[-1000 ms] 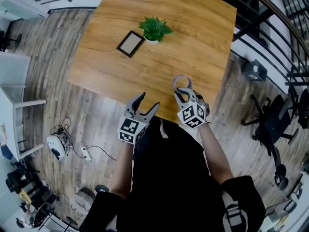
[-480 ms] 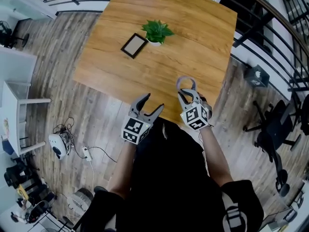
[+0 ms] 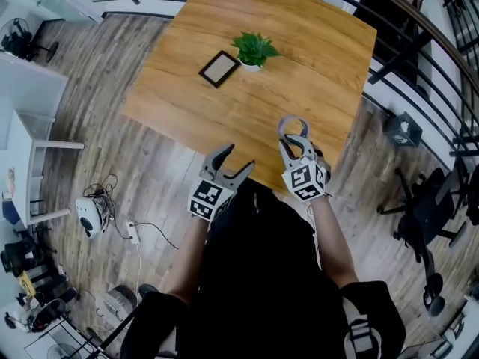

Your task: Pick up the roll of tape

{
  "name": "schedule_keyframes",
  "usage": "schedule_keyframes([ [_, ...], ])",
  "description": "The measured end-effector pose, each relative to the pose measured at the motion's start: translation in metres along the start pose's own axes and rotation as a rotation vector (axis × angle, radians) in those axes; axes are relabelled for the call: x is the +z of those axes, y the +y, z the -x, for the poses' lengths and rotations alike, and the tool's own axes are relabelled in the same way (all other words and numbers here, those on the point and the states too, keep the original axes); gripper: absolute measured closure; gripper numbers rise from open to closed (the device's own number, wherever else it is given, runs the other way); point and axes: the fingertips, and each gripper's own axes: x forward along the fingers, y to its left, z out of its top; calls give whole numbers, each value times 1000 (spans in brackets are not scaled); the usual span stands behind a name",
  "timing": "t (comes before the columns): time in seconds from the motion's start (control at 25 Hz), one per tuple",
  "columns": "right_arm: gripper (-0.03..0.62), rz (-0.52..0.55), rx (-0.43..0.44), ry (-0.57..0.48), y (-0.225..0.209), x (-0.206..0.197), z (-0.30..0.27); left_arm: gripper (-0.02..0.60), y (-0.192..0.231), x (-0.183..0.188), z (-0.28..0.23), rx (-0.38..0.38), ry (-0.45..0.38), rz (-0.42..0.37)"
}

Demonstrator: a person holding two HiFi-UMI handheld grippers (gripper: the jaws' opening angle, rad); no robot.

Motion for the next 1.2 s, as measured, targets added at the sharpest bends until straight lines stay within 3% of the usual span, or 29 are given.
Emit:
schedule_keyframes([
  [0.48, 533, 10, 25, -7, 6, -3, 0, 296, -4, -5, 8, 34, -9, 22],
  [0.68, 531, -34, 20, -5, 1, -4, 0, 296, -2, -5, 11, 40, -11, 29],
  [1.2, 528, -82, -6, -48, 8, 10, -2, 296, -4, -2, 10, 11, 16, -13],
])
